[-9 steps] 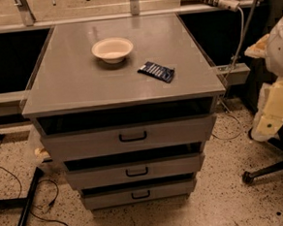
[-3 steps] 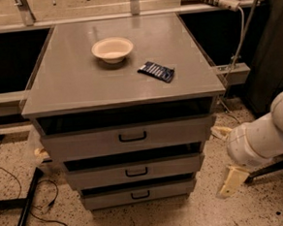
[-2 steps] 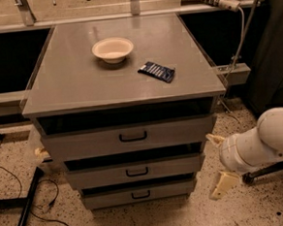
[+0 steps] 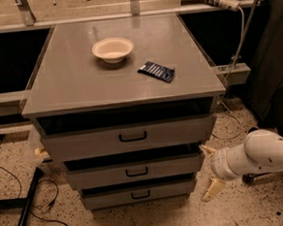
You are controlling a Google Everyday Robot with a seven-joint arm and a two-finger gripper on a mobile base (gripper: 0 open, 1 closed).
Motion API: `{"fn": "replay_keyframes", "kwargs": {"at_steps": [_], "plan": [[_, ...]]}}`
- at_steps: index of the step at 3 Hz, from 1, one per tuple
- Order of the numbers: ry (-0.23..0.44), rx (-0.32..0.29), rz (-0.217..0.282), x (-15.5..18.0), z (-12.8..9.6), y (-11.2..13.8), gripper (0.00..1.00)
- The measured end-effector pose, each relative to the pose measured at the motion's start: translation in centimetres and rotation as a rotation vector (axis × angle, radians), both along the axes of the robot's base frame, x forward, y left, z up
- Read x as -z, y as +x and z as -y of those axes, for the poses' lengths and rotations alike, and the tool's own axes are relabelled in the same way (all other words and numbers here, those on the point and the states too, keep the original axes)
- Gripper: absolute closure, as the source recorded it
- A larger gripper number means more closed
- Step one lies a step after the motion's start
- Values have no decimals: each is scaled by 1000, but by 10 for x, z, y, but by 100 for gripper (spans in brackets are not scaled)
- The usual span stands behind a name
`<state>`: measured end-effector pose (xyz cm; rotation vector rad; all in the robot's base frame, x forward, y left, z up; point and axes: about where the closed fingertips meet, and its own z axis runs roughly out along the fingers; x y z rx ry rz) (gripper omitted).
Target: Open bottom drawer
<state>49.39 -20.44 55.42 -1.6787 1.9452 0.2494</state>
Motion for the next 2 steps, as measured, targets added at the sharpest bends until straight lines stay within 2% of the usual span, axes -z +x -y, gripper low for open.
{"fn": "replay_keyframes", "kwargs": {"at_steps": [1, 2], "plan": [[74, 13, -65, 43, -6, -3, 0], [75, 13, -66, 43, -6, -3, 0]]}}
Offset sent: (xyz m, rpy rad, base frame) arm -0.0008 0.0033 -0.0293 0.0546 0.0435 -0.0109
